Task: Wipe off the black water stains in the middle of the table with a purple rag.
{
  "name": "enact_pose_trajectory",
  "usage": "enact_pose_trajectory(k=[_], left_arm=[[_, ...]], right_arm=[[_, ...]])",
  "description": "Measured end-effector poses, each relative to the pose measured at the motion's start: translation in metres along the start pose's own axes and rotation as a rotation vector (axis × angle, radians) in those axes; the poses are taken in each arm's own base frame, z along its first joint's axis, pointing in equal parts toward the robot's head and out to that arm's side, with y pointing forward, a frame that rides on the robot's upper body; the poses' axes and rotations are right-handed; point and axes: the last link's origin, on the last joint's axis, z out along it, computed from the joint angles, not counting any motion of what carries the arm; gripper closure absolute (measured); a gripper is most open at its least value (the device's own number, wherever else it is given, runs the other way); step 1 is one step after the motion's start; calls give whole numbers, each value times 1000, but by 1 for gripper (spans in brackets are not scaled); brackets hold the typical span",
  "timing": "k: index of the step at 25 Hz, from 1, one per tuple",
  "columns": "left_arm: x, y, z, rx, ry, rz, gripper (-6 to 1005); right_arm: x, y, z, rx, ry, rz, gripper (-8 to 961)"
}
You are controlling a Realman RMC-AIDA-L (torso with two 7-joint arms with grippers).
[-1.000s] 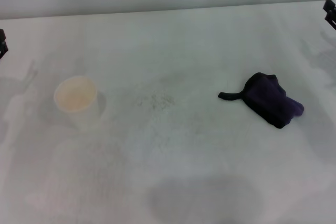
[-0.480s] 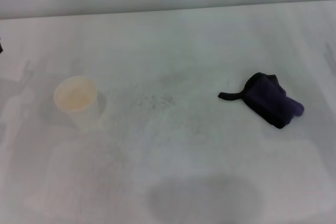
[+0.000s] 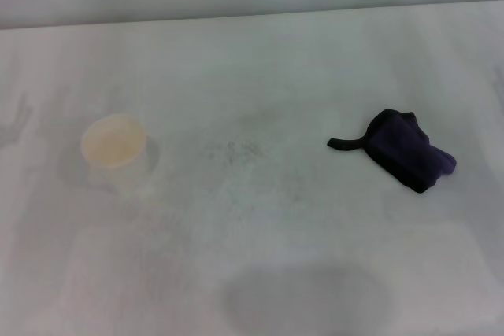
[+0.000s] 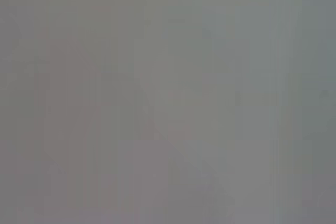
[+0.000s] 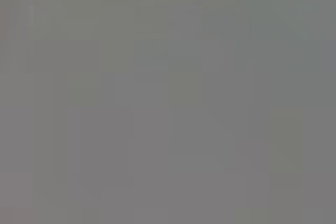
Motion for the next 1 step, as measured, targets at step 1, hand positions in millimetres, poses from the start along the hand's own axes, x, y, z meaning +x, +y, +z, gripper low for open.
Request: enact_pose_trajectory(k=[1], left_arm=[[0,0,-1,8,2,-8,115]], right_arm=[[-1,-2,0,13,-8,2,289]])
